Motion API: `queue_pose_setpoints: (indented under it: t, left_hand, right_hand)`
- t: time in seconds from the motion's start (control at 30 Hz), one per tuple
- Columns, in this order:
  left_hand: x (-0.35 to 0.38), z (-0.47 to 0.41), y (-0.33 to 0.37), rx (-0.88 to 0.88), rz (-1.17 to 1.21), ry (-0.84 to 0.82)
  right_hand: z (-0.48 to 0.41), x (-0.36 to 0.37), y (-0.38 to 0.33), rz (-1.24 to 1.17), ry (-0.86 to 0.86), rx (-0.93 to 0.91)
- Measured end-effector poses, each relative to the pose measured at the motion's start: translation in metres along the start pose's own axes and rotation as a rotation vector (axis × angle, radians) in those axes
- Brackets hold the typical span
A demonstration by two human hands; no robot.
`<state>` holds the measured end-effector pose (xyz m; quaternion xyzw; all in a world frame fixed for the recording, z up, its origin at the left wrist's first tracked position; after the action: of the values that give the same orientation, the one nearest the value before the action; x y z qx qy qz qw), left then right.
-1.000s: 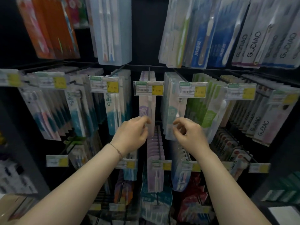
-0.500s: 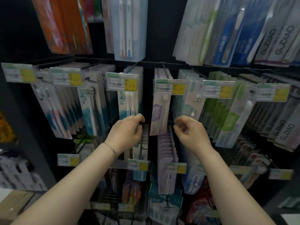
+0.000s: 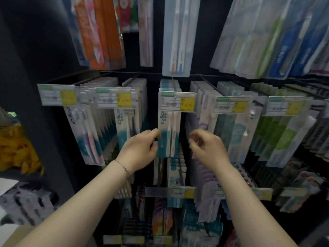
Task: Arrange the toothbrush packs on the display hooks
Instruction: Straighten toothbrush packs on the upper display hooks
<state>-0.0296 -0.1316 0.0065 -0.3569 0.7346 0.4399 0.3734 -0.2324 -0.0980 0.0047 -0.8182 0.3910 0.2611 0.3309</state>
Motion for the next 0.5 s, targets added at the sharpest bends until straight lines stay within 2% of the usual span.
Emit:
queue_pose_setpoints:
  t: [0.5]
  left_hand:
    - [-0.015, 0.008, -0.023, 0.044, -0.018, -0.017]
  right_hand:
    - [-0.001, 0.023, -0.031, 0.001, 0.001, 0.048]
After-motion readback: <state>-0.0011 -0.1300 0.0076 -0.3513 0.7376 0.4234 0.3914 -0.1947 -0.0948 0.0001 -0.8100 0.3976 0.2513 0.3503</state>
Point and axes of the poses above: each hand's wrist, its own z-axis away from the middle knuckle, its own x-axis out of the palm, y = z × x, the point moved 5 cm from there along -z, towards the middle knuckle, and after that the axes turned 15 degrees about -x, right-handed, at the moved point
